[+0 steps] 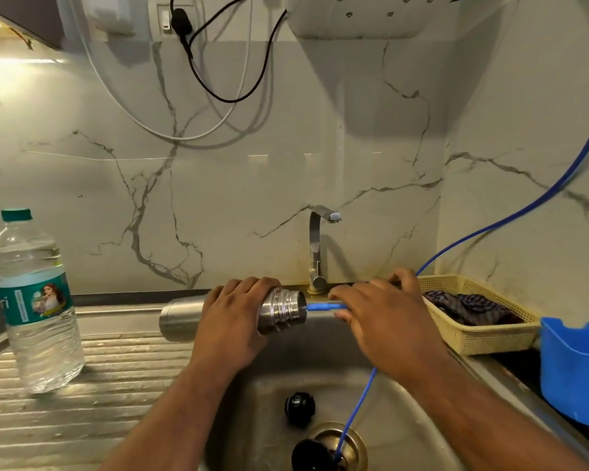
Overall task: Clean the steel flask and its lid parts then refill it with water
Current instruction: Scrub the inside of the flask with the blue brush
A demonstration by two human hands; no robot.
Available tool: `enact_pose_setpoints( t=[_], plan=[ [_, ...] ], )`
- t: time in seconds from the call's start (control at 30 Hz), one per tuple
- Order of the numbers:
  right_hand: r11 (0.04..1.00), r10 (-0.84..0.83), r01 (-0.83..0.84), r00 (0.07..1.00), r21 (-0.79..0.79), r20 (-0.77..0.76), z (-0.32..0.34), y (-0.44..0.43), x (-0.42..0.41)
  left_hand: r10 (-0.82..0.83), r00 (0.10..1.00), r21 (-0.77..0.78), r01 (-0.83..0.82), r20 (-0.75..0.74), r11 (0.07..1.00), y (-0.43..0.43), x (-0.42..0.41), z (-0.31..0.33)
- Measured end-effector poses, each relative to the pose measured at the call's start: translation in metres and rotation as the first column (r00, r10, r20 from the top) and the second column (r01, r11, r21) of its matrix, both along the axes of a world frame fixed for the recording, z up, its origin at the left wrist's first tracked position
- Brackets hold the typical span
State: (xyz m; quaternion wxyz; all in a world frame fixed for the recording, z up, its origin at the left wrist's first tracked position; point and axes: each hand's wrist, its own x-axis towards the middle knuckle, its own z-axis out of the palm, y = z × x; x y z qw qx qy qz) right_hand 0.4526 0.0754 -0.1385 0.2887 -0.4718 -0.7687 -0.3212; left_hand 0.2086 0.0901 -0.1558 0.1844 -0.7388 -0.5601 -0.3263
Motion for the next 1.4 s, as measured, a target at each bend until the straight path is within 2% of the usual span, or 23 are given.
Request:
enact_pose_setpoints(
  t=[0.17, 0.33, 0.4, 0.5, 0.57, 0.73, 0.8, 0.9, 0.97, 1.03, 1.1, 1.17, 1.3, 1.4],
  plan=[
    [0.993, 0.074, -0.074, 0.997, 0.097, 0.001, -0.010, 0.002, -0.016, -0.003, 0.999, -0.007, 0.004, 0.043, 1.000, -0.001, 0.000, -0.002],
    [0.991, 0.112, -0.108, 0.993, 0.083, -0.043, 0.013, 0.012, 0.031, 0.112, 0.989, -0.006, -0.112, 0.094, 0.994, 0.000, -0.021, 0.003],
    [0.994, 0.105, -0.103, 0.994, 0.040, -0.043, 0.016, 0.009, 0.039, 0.096, 0.993, 0.005, -0.096, 0.066, 0.995, -0.002, -0.017, 0.003],
    [0.990, 0.142, -0.141, 0.988, -0.017, 0.054, 0.008, -0.004, 0.017, -0.009, 1.000, 0.020, 0.009, -0.022, 1.000, -0.005, 0.008, 0.001],
    [0.991, 0.132, -0.132, 0.989, -0.007, 0.068, 0.004, -0.008, 0.003, -0.039, 0.997, 0.032, 0.042, -0.066, 0.999, -0.002, 0.015, -0.001],
    [0.994, 0.113, -0.112, 0.990, 0.015, -0.082, 0.022, -0.004, 0.038, 0.061, 0.994, 0.032, -0.064, 0.089, 0.997, -0.001, -0.019, 0.001],
    [0.991, 0.133, -0.131, 0.987, 0.027, -0.094, 0.026, -0.006, 0.046, 0.080, 0.992, 0.026, -0.083, 0.097, 0.996, -0.002, -0.021, 0.001],
    [0.990, 0.133, -0.131, 0.990, 0.046, -0.043, 0.022, -0.014, 0.025, 0.005, 0.997, 0.036, -0.008, 0.074, 0.999, -0.005, -0.004, 0.004],
    [0.993, 0.117, -0.117, 0.992, 0.002, 0.035, 0.013, -0.017, 0.008, -0.068, 0.998, 0.051, 0.069, -0.014, 0.996, -0.006, 0.011, 0.003],
    [0.994, 0.055, -0.053, 0.998, -0.097, 0.023, 0.014, -0.016, 0.011, -0.099, 0.994, 0.049, 0.101, -0.045, 0.994, -0.004, 0.016, 0.003],
    [0.992, 0.042, -0.050, 0.997, -0.118, -0.071, 0.020, -0.014, 0.026, -0.060, 0.998, 0.042, 0.060, -0.005, 0.997, -0.001, 0.006, 0.004],
    [0.972, 0.026, -0.059, 0.989, -0.227, -0.148, 0.031, -0.014, 0.041, -0.006, 0.998, 0.047, 0.003, 0.058, 0.999, 0.001, -0.013, 0.000],
    [0.933, -0.042, -0.038, 0.976, -0.358, -0.212, 0.044, -0.014, 0.062, 0.081, 0.987, 0.052, -0.089, 0.142, 0.995, 0.000, -0.040, 0.000],
    [0.917, -0.030, -0.048, 0.982, -0.395, -0.189, 0.046, -0.018, 0.058, 0.046, 0.996, 0.069, -0.051, 0.078, 0.996, 0.002, -0.029, 0.000]
  ],
)
